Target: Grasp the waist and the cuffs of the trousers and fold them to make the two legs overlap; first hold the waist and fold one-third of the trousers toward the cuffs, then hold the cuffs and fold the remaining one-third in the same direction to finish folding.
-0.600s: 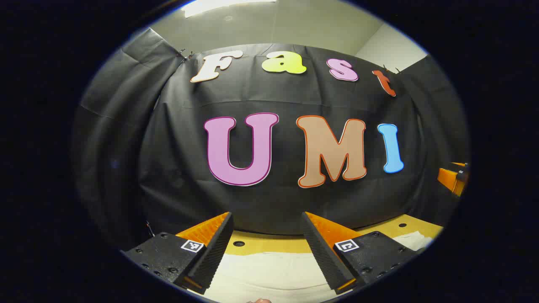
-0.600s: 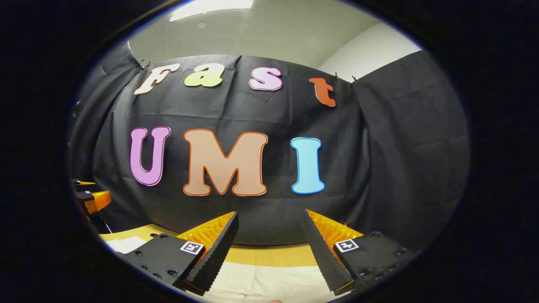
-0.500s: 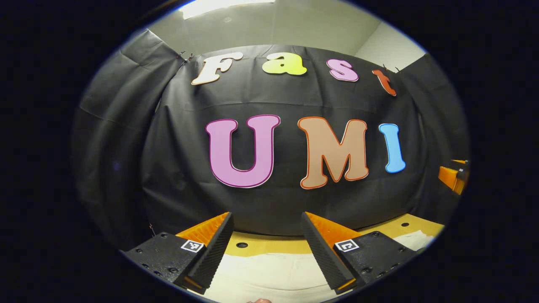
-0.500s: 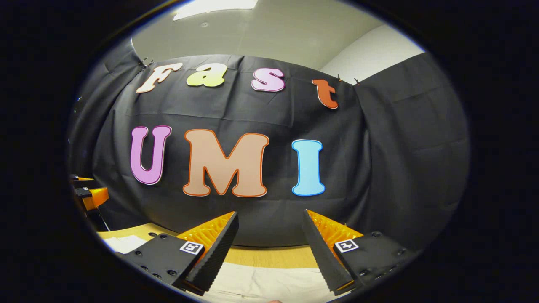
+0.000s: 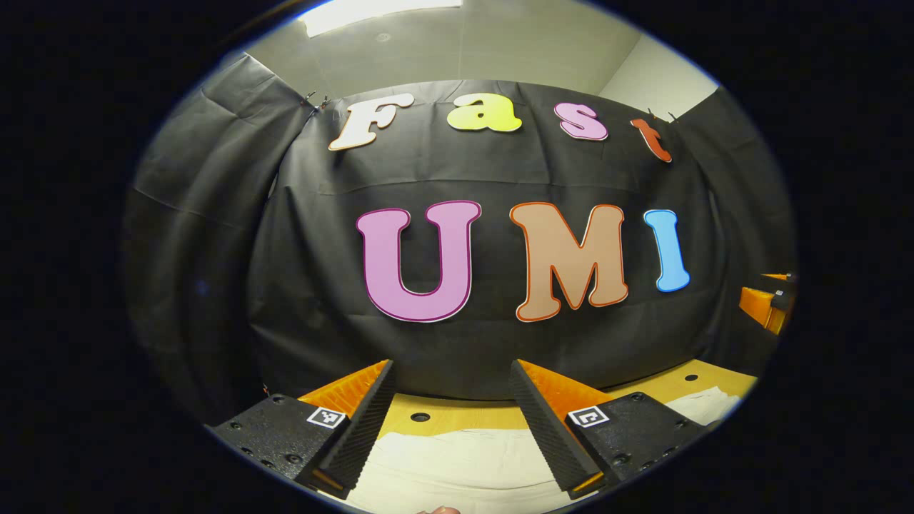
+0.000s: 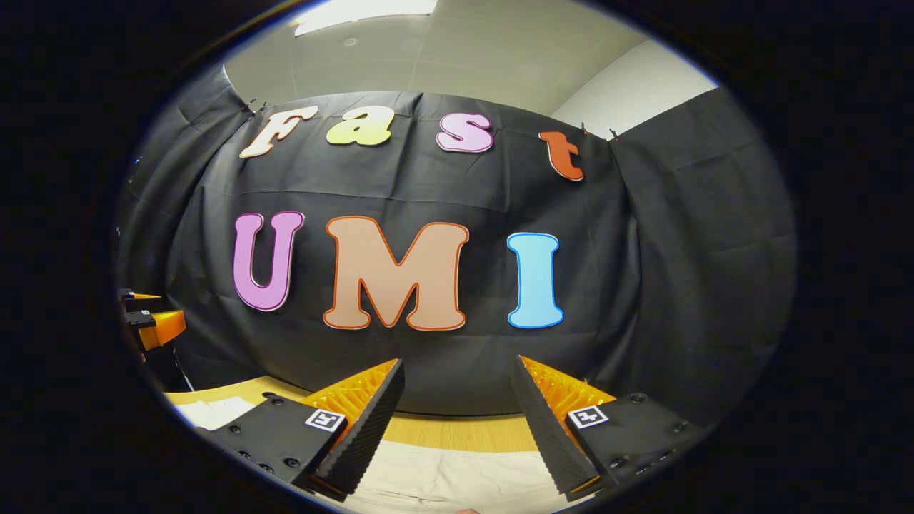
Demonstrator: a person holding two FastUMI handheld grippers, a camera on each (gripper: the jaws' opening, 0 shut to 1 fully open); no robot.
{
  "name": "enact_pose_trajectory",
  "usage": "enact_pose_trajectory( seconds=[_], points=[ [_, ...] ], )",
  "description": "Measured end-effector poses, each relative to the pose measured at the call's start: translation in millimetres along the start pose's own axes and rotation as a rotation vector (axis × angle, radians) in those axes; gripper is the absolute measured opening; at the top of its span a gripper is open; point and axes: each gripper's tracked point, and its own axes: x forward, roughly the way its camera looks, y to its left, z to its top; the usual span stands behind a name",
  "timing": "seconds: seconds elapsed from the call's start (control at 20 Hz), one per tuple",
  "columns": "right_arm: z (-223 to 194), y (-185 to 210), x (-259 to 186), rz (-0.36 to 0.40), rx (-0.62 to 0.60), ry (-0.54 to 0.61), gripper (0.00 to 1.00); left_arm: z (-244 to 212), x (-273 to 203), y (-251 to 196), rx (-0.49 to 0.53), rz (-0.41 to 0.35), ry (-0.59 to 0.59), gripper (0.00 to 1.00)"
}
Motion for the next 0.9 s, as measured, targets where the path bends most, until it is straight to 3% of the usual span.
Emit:
enact_pose_trajectory(
  seconds=[0.3, 0.7, 0.85, 0.9],
  points=[
    [-0.4, 11.0, -5.5, 0.023, -0.008, -0.005, 0.97, -6.1, -9.0, 9.8, 0.046, -0.001, -0.005, 0.97],
    [-8.3, 26.7, -6.0, 0.045, 0.006, 0.002, 0.97, -43.3, -27.8, 37.8, 0.316, -0.065, 0.056, 0.94],
    [-11.6, 33.0, -7.1, 0.056, 0.001, 0.003, 0.98, -70.0, -40.7, 53.9, 0.432, -0.107, 0.118, 0.95],
    [-13.5, 34.6, -7.6, 0.058, 0.001, 0.005, 0.98, -78.5, -45.7, 59.5, 0.47, -0.117, 0.141, 0.99]
  ],
)
